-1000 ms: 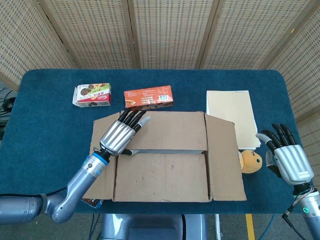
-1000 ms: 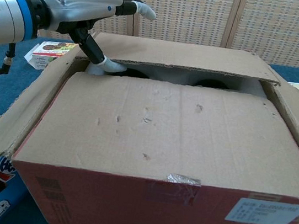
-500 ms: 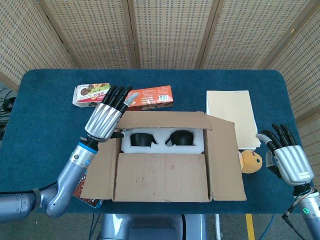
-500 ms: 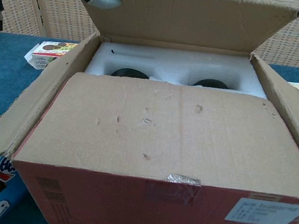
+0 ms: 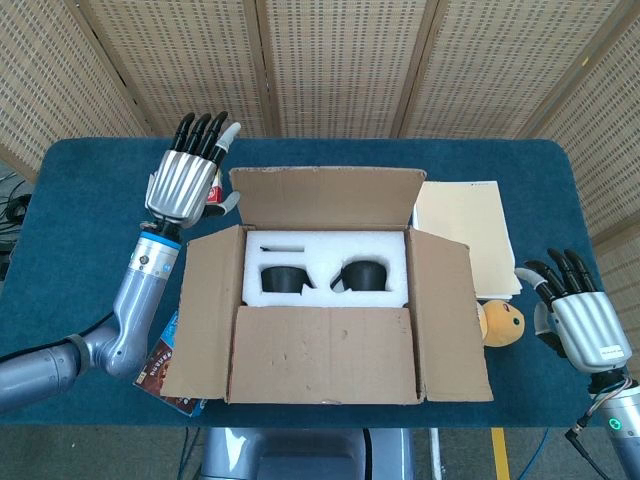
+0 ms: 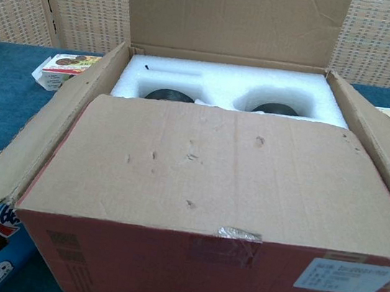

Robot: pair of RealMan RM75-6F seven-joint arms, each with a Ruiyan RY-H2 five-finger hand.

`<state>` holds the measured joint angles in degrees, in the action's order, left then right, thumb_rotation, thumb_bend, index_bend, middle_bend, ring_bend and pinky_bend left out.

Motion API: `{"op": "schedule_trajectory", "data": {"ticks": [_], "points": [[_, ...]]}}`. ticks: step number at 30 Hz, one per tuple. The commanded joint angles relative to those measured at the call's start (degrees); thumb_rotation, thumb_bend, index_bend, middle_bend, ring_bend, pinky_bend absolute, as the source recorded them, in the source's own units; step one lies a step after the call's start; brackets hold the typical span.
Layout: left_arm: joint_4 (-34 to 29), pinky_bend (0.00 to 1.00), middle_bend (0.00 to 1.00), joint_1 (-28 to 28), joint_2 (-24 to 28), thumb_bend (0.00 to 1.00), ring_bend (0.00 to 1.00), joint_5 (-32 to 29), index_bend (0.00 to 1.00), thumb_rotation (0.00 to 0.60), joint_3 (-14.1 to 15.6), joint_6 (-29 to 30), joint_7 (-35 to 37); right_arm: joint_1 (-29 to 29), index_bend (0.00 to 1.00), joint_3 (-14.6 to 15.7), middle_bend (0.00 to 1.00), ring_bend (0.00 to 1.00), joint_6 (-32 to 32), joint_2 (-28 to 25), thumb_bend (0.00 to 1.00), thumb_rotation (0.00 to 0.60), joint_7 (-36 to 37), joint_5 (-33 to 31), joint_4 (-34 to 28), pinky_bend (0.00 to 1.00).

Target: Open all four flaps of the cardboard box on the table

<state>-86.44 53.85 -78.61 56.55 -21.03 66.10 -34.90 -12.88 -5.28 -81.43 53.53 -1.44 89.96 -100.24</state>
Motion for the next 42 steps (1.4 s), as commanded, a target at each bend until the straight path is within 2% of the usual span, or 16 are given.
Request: {"op": "schedule_trajectory", "data": {"ticks": [1, 6, 10, 12, 16, 19, 23, 25, 26, 28, 31, 33, 42], "points": [[3.7, 0.00, 0.00, 1.9, -1.7, 0.28, 0.00, -2.3, 0.03, 0.437, -0.7, -1.3, -1.9, 0.1, 0.21, 0.0, 0.20, 0.00, -0.1, -0.2, 0.81, 0.600, -0.2, 0.1, -0.3, 0.00], [7.6, 0.00, 0.00, 3.3, -3.1, 0.28, 0.00, -7.0, 0.03, 0.435, -1.1, -3.2, -4.4, 0.5, 0.21, 0.1, 0.20, 0.00, -0.5, -0.6, 0.81, 0.600, -0.5, 0.0, -0.9, 0.00], [6.7, 0.00, 0.00, 2.7, -2.6, 0.27, 0.00, -8.9, 0.03, 0.437, -1.6, -4.0, -2.3, 1.0, 0.21, 0.1, 0.20, 0.00, -1.0, -1.0, 0.81, 0.600, -0.6, 0.0, -1.3, 0.00], [4.1, 0.00, 0.00, 1.7, -1.2, 0.27, 0.00, -7.9, 0.05, 0.436, -1.3, -4.2, -0.2, 1.1, 0.21, 0.2, 0.20, 0.00, -1.1, -1.1, 0.81, 0.600, -0.7, 0.0, -1.4, 0.00], [-4.3, 0.00, 0.02, -1.2, 3.1, 0.27, 0.01, -7.4, 0.25, 0.435, -1.3, -7.2, 6.8, 1.0, 0.21, 0.1, 0.20, 0.00, -1.0, -1.0, 0.81, 0.600, -0.7, 0.1, -1.6, 0.00], [-10.8, 0.00, 0.05, -3.7, 7.8, 0.28, 0.02, -6.2, 0.28, 0.438, -0.6, -11.5, 13.3, 0.8, 0.21, 0.1, 0.20, 0.00, -0.8, -0.7, 0.81, 0.600, -0.7, 0.3, -1.5, 0.00], [-15.4, 0.00, 0.06, -6.6, 11.6, 0.28, 0.02, -1.3, 0.34, 0.425, 0.9, -13.4, 19.8, 0.7, 0.21, 0.2, 0.20, 0.00, -0.4, -0.4, 0.81, 0.600, -0.7, 0.4, -1.5, 0.00], [-16.9, 0.00, 0.06, -7.8, 12.9, 0.23, 0.02, 1.2, 0.38, 0.387, 1.9, -13.9, 22.2, 0.7, 0.21, 0.2, 0.20, 0.00, -0.4, -0.4, 0.81, 0.600, -0.7, 0.5, -1.5, 0.00], [-17.7, 0.00, 0.06, -8.4, 13.6, 0.22, 0.02, 2.3, 0.39, 0.349, 2.5, -14.2, 23.2, 0.7, 0.21, 0.2, 0.20, 0.00, -0.4, -0.4, 0.81, 0.600, -0.7, 0.6, -1.6, 0.00], [-19.3, 0.00, 0.06, -9.6, 15.0, 0.19, 0.02, 4.8, 0.42, 0.229, 3.7, -14.8, 25.4, 0.7, 0.21, 0.2, 0.20, 0.00, -0.5, -0.3, 0.81, 0.600, -0.7, 0.6, -1.6, 0.00], [-20.6, 0.00, 0.06, -10.7, 16.2, 0.17, 0.02, 7.3, 0.43, 0.154, 5.2, -15.6, 27.8, 0.8, 0.21, 0.2, 0.20, 0.00, -0.5, -0.3, 0.81, 0.600, -0.7, 0.6, -1.6, 0.00], [-21.3, 0.00, 0.06, -11.2, 16.7, 0.16, 0.01, 8.7, 0.43, 0.129, 6.2, -16.3, 29.2, 0.8, 0.21, 0.2, 0.20, 0.00, -0.5, -0.3, 0.81, 0.600, -0.7, 0.6, -1.6, 0.00], [-21.3, 0.00, 0.06, -11.9, 16.1, 0.12, 0.00, 11.8, 0.43, 0.093, 9.1, -18.5, 34.0, 1.2, 0.21, 0.4, 0.20, 0.00, -0.8, 0.1, 0.81, 0.600, -0.5, 0.4, -1.4, 0.00]]}}
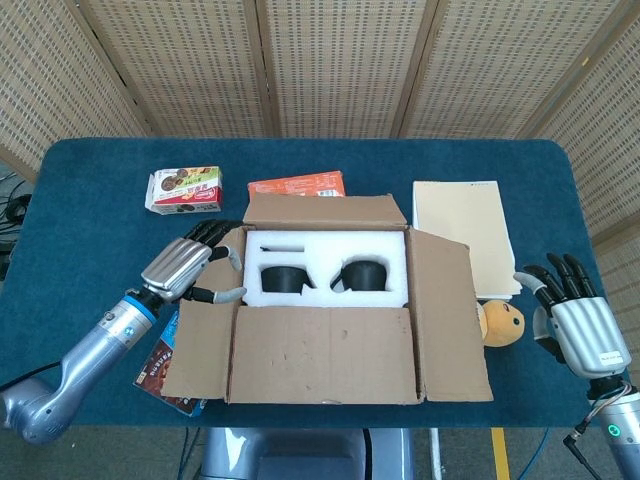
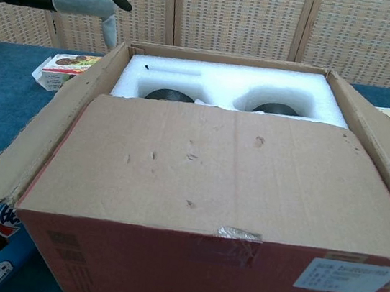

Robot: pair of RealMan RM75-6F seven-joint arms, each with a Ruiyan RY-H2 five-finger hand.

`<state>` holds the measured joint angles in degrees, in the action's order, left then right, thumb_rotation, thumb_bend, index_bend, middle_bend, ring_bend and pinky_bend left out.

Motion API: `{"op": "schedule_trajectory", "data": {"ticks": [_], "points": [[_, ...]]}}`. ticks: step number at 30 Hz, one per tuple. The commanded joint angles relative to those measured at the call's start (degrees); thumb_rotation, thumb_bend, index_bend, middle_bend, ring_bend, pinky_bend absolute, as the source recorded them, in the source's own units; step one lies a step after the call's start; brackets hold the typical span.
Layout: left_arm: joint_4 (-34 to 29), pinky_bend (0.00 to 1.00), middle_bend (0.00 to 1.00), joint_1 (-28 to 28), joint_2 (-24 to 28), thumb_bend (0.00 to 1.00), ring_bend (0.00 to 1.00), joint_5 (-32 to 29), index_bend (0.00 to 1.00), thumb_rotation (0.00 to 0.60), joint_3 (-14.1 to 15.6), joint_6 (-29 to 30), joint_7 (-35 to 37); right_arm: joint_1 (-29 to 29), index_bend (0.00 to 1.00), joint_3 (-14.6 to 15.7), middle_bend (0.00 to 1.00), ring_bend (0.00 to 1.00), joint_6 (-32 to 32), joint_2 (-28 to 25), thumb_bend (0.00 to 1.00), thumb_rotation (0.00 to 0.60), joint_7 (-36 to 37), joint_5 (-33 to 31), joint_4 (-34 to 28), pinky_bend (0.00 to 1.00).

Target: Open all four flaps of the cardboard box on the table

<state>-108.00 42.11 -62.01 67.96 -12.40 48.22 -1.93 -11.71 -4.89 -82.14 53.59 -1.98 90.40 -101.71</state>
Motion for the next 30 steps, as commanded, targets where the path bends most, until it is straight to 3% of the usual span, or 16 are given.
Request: {"op": "schedule_trajectory", "data": {"ticks": [1, 12, 30], "points": [[0.3, 0.00, 0.06, -0.1, -0.7, 0.11, 0.00, 0.4, 0.43, 0.090, 0.6, -0.9, 1.7, 0.1, 0.21, 0.0, 0.20, 0.00, -0.1, 0.1, 0.81, 0.600, 0.1, -0.1, 0.1, 0.00], [1.3, 0.00, 0.05, -0.1, -3.5, 0.10, 0.00, 3.9, 0.43, 0.085, 2.4, -1.6, 6.1, 0.5, 0.21, 0.0, 0.20, 0.00, -0.5, 0.0, 0.81, 0.600, 0.2, -0.3, 0.2, 0.00], [-0.4, 0.00, 0.02, 1.0, -3.4, 0.08, 0.00, 5.3, 0.43, 0.084, 4.1, -2.7, 4.5, 1.0, 0.21, -0.2, 0.20, 0.00, -1.1, -0.1, 0.81, 0.600, 0.5, -0.4, 0.3, 0.00]]}}
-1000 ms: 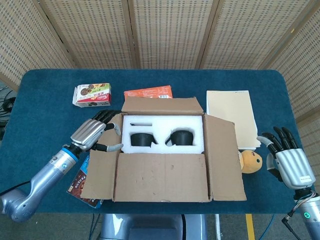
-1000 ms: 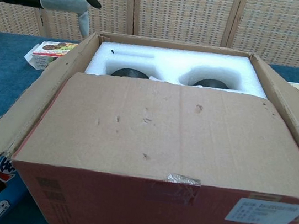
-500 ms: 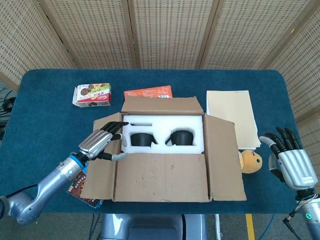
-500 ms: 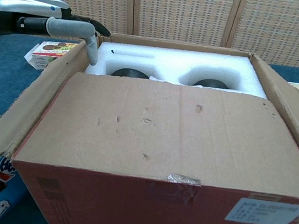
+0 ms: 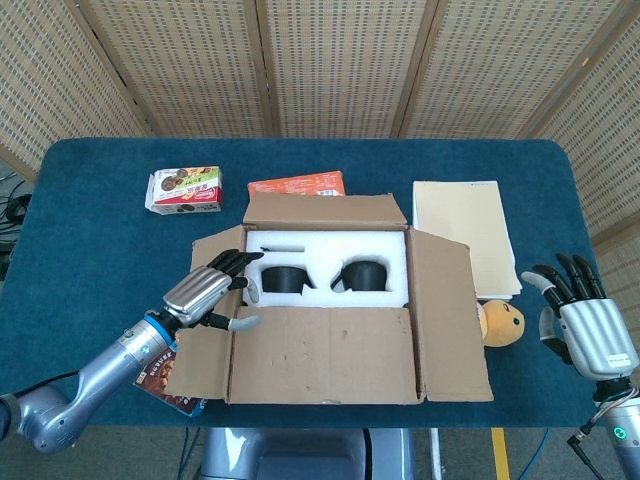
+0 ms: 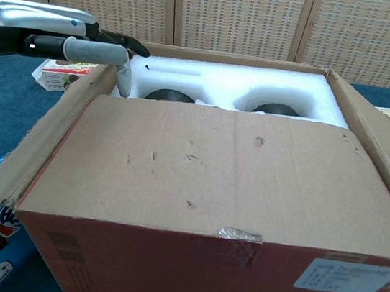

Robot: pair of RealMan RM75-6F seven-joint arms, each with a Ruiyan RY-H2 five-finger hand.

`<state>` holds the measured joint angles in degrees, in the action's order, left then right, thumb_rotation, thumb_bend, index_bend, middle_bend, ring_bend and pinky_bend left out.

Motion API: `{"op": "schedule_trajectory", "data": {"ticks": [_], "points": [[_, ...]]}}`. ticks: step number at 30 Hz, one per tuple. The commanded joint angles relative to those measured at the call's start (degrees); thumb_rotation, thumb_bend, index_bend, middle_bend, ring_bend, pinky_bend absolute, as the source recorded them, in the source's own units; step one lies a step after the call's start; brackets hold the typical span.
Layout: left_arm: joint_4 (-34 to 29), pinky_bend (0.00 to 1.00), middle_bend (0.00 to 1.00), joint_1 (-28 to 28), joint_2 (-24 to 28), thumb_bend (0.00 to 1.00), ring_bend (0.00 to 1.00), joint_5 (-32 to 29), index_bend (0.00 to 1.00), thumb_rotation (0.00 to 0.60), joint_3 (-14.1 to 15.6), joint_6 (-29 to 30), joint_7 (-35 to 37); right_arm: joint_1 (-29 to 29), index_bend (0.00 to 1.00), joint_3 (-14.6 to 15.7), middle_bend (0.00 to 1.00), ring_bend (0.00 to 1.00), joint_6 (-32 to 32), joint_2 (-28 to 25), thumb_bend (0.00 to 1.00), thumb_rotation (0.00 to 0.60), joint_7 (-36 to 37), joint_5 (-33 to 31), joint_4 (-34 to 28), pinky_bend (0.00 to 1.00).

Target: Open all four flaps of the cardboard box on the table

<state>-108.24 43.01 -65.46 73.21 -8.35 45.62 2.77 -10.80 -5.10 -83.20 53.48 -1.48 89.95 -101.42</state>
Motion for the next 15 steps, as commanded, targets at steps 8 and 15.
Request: {"op": "schedule_trajectory", "data": {"ticks": [8, 15], "points": [[-0.8, 0.00, 0.01, 1.2, -0.6, 0.08, 0.00, -0.4, 0.43, 0.082, 0.3, 0.5, -4.2, 0.5, 0.21, -0.1, 0.20, 0.00, -0.9, -0.3, 0.81, 0.600, 0.8, 0.1, 0.3, 0.00], [-2.0, 0.00, 0.01, 2.1, -1.6, 0.08, 0.00, -2.5, 0.43, 0.082, 0.4, 1.3, -8.9, 1.0, 0.21, -0.1, 0.20, 0.00, -1.5, -0.5, 0.81, 0.600, 1.5, 0.2, 0.7, 0.00]]}}
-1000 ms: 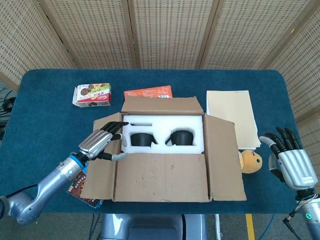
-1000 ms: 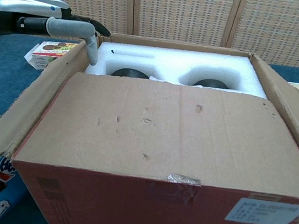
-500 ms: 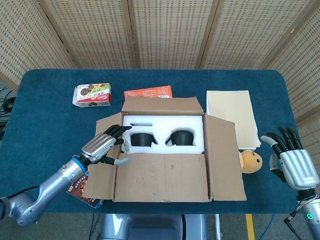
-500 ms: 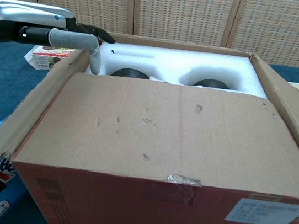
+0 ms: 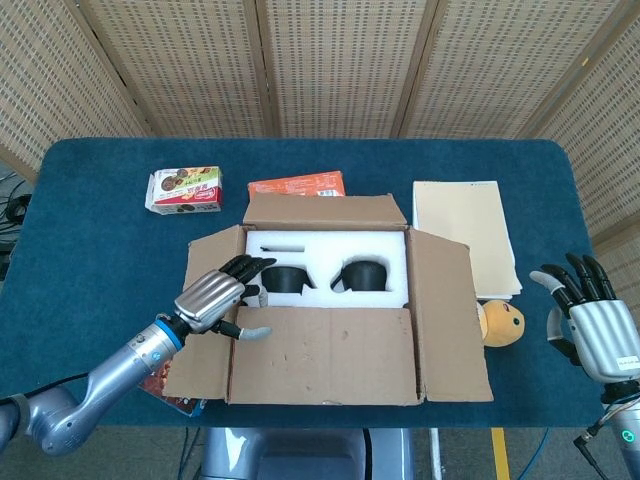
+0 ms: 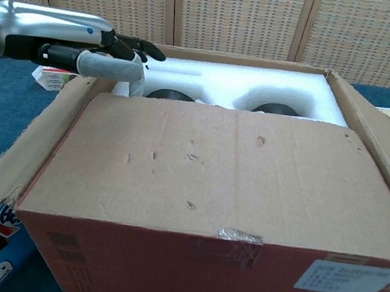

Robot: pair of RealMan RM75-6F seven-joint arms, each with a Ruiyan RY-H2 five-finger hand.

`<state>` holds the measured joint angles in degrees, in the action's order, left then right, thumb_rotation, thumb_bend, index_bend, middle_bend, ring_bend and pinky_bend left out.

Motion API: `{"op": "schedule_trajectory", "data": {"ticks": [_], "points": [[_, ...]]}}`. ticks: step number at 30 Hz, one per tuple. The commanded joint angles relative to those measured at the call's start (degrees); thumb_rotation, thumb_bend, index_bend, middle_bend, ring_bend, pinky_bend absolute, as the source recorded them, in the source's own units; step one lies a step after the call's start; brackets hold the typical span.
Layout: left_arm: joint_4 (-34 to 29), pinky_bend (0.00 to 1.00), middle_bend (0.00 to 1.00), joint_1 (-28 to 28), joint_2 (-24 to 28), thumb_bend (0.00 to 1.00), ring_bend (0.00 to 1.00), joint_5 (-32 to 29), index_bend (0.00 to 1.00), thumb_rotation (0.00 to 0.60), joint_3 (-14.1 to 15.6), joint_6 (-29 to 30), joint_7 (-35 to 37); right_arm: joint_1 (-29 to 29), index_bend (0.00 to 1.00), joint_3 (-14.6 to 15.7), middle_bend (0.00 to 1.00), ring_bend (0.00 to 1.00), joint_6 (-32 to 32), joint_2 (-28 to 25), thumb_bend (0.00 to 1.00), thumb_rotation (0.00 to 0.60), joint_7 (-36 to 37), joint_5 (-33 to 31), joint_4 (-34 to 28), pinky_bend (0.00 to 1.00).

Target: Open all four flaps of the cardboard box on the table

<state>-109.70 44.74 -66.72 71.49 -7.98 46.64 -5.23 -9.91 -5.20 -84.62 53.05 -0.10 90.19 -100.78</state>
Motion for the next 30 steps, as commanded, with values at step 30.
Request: {"op": "schedule_trajectory", "data": {"ticks": [30], "points": [[-8.6, 0.00, 0.01, -3.5, 13.7, 0.10, 0.00, 19.2, 0.38, 0.082, -2.0, -4.3, 54.3, -0.7, 0.21, -0.7, 0.20, 0.00, 0.7, -0.1, 0.81, 0.600, -2.2, 0.1, -1.6, 0.00]]}}
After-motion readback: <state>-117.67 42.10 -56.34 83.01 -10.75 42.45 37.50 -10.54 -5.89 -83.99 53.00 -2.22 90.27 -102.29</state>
